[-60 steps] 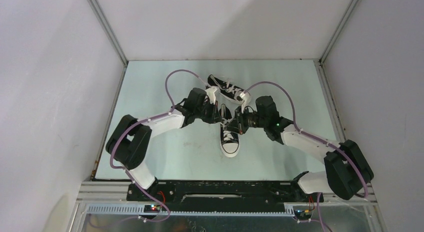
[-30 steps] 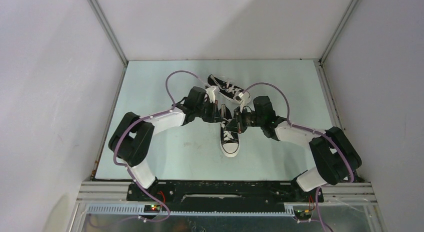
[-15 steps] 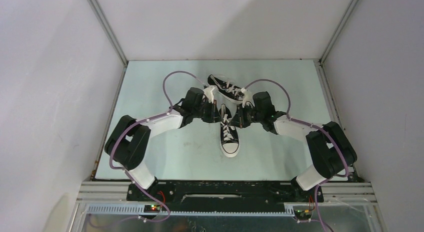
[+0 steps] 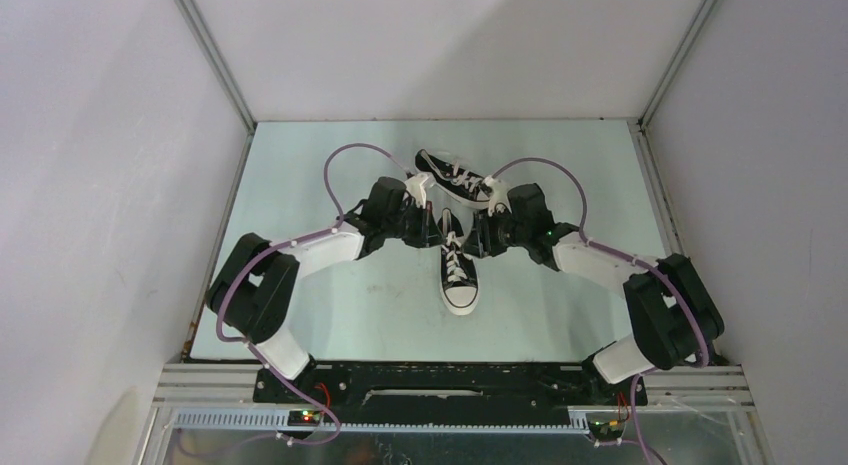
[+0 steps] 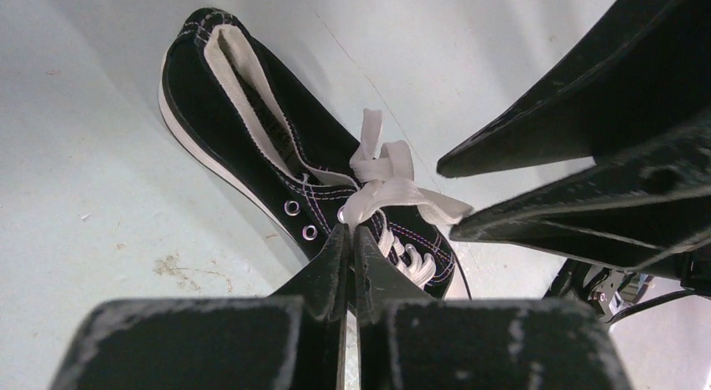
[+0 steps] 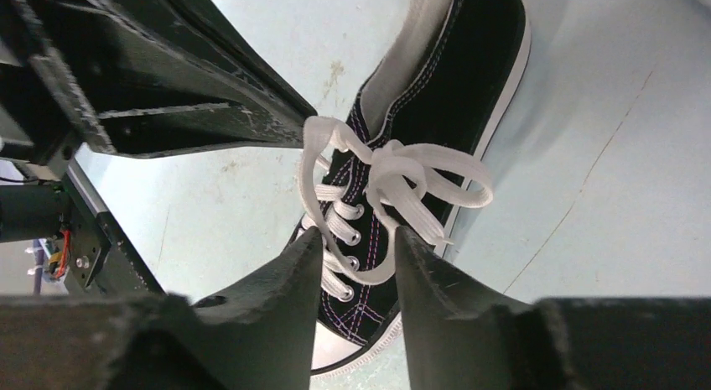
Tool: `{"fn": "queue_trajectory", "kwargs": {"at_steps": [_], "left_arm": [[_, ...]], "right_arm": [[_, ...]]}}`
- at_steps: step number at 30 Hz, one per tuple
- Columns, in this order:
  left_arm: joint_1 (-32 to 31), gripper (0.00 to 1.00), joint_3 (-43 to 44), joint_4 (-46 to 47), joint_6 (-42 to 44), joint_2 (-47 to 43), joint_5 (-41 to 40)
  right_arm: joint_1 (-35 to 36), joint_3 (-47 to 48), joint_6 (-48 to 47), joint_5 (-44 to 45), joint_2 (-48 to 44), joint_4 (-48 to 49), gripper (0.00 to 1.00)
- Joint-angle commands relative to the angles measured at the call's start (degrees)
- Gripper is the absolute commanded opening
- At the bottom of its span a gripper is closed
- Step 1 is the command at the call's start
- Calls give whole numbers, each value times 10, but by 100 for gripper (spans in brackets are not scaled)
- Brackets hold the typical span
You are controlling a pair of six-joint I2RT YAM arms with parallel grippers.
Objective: Tie the shoes
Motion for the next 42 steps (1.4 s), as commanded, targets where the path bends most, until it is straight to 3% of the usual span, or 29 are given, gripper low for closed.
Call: {"fn": "queue_trajectory", "kwargs": {"at_steps": [1,5,9,16,30,36,42], "left_arm": [[5,4,4,24,3,-29,12],[5,4,3,22,4,-31,10],[5,4,3,20,4,-31,8],[5,4,5,19,5,-29,10],[5,4,7,17,4,-28,10],[5,4,8,17,4,-24,12],[5,4,11,14,5,-22,12]], "right_arm": [[12,21,-12,31,-40,8,43],[37,21,-29,85,-68,11,61],[62,32,-39,133,-73,8,67],[78,60,-49,165,-45,-17,53],[92,69,-52,150,2,-34,40],[92,74,-48,140,13,-35,22],[92,74,-42,107,12,-37,29]]}}
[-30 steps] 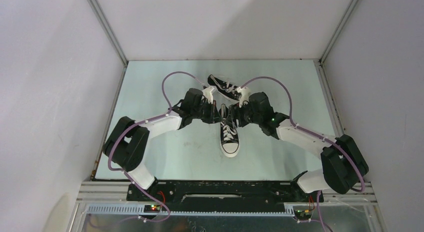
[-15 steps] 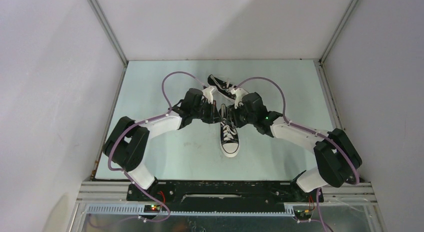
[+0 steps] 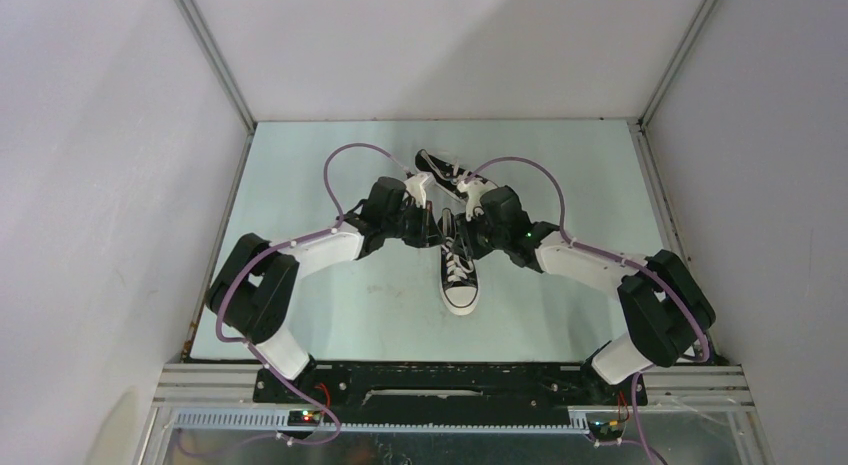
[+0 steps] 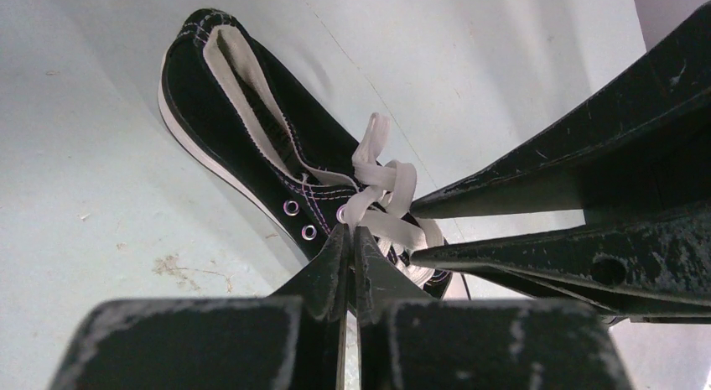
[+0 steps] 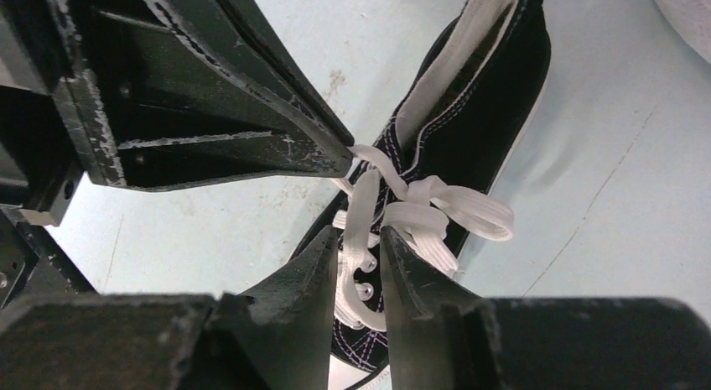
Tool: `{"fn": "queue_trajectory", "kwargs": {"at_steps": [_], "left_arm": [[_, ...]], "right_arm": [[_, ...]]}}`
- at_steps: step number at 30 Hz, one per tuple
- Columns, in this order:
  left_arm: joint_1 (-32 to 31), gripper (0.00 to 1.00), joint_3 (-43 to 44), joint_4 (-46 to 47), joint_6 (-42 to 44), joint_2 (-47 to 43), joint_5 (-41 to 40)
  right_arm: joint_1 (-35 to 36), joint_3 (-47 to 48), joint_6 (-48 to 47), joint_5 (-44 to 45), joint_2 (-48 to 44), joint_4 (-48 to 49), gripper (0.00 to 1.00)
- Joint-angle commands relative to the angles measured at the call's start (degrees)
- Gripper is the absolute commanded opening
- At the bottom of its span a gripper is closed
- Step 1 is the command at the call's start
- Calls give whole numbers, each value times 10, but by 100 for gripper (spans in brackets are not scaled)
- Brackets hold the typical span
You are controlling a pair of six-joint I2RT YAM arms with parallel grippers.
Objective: Tie the shoes
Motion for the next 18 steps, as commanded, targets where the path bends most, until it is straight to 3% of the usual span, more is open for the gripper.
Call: {"fn": "queue_trajectory", "kwargs": {"at_steps": [1,9,13,14,18], "left_arm": [[5,4,12,14,4,-21,12],[5,4,12,11,5,-22,10],[5,5,13,12,4,-21,13],[6,5,12,12,4,-21,13],[5,5,12,12,4,-20,13]], "right_arm": [[2,23,2,-29,1,8,29],[-9,29,9,-39,20,-2,26],[-13,33,10,-42,24,-7,11],[-14,33,11,-42,21,-10,2],[-17,20,12,-45,-6,-5,0]]}}
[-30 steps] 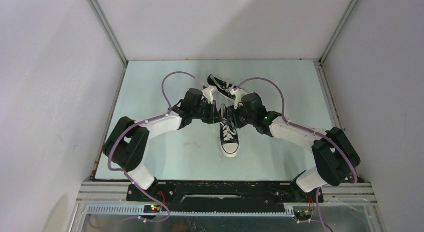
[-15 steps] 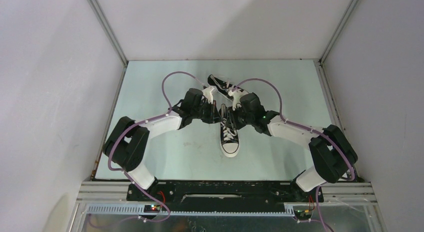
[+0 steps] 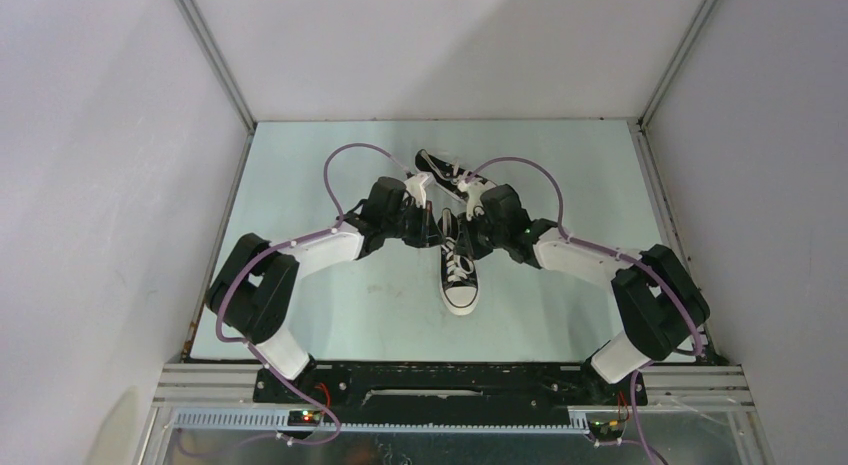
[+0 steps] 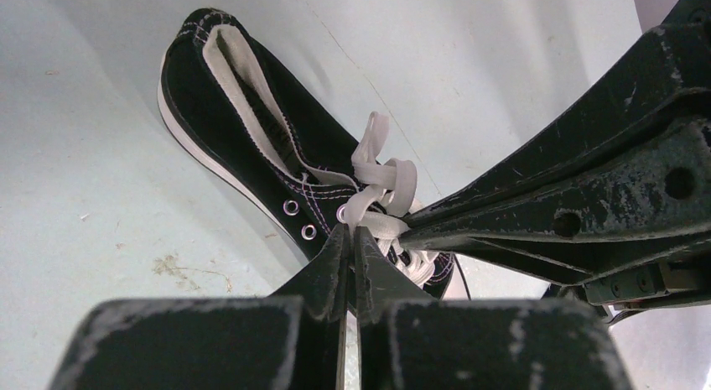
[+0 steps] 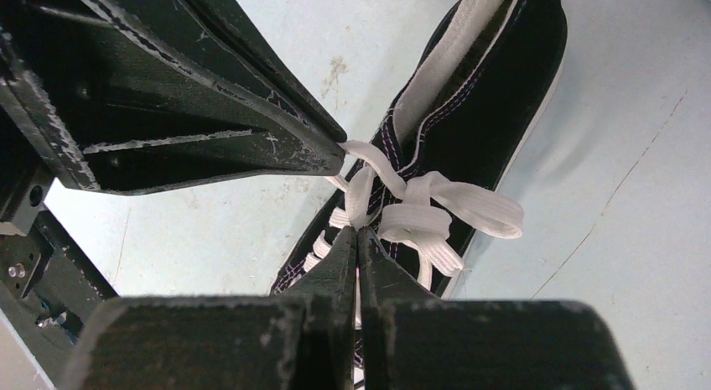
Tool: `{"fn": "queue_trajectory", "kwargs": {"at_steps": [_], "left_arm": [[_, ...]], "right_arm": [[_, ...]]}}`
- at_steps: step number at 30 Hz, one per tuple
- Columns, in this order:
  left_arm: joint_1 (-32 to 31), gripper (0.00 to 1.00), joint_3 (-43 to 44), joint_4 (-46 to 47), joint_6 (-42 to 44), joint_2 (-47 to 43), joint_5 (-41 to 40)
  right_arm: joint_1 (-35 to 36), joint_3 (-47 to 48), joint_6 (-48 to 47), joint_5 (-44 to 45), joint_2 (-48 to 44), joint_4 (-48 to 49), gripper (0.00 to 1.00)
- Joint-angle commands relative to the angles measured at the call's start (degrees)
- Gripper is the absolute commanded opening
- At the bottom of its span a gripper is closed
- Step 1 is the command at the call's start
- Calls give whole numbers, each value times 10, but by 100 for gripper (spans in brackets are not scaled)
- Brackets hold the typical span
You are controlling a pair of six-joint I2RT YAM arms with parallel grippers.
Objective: Tie the shoes
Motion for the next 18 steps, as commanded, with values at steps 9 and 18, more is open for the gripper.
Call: {"fn": "queue_trajectory", "kwargs": {"at_steps": [9,18], "left_arm": [[5,5,12,12,5,-21,13],[5,5,9,14,4,-27,13]], "right_arm": [[-13,-13,5,-30,-64,12,0],[-26,-13,13,-56,-39,29,0]]}}
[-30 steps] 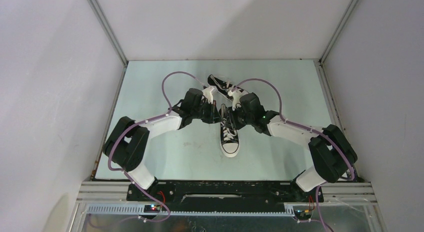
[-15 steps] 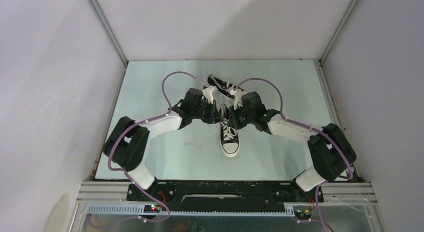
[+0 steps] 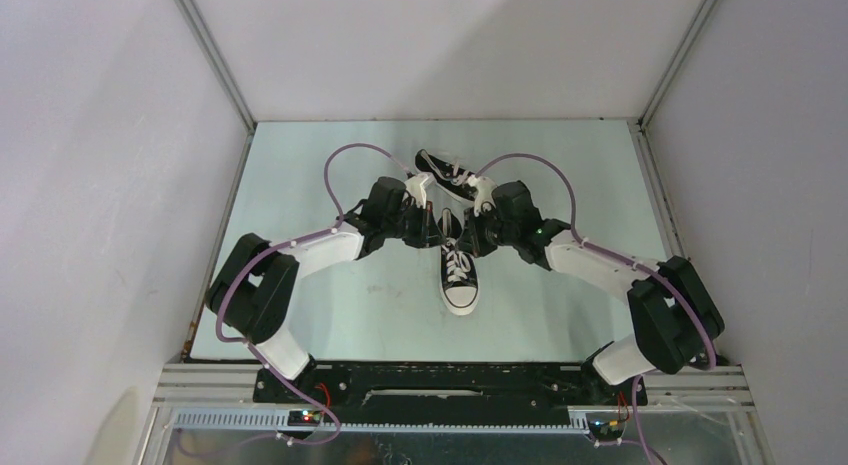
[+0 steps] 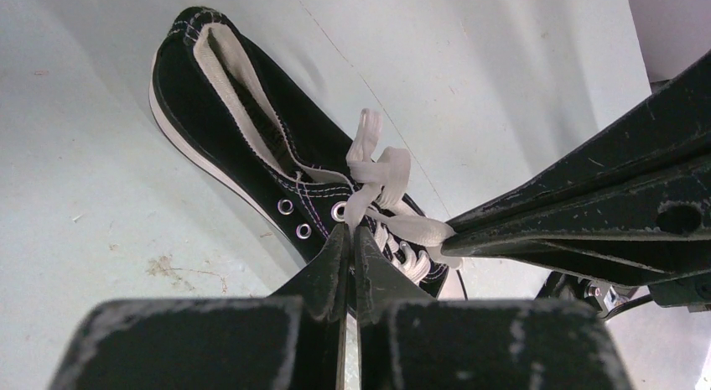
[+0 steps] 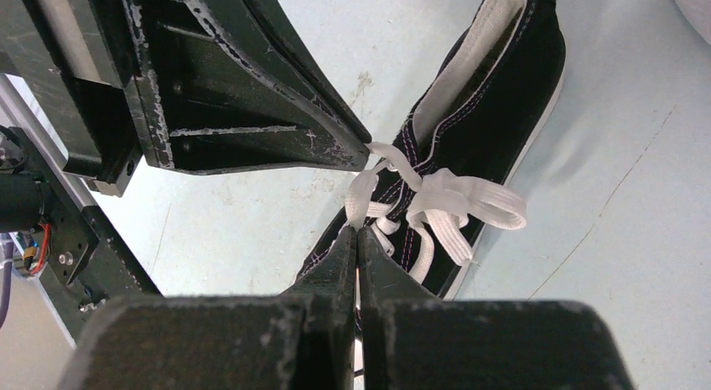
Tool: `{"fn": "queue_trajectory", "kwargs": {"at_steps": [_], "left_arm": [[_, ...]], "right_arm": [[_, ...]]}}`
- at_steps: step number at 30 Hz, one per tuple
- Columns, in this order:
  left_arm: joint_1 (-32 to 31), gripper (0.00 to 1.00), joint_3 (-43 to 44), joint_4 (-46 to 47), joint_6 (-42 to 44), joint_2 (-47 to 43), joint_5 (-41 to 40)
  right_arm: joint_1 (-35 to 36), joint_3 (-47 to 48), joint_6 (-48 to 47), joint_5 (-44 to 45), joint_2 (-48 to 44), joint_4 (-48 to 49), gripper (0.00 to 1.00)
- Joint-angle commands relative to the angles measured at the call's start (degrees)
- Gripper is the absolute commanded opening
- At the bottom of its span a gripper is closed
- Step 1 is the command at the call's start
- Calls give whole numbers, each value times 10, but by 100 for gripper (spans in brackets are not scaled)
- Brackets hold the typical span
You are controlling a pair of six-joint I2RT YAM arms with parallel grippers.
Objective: Tie the shoes
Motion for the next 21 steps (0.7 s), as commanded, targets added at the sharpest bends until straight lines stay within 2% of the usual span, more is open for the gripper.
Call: {"fn": "queue_trajectory", "kwargs": {"at_steps": [1,21], "left_arm": [[5,5,8,14,3,-29,6],[4,6,2,31,0,-32,27]], "right_arm": [[-8,1,9,-27,15,26,0],[-20,50,33,-78,93,50,0]]}}
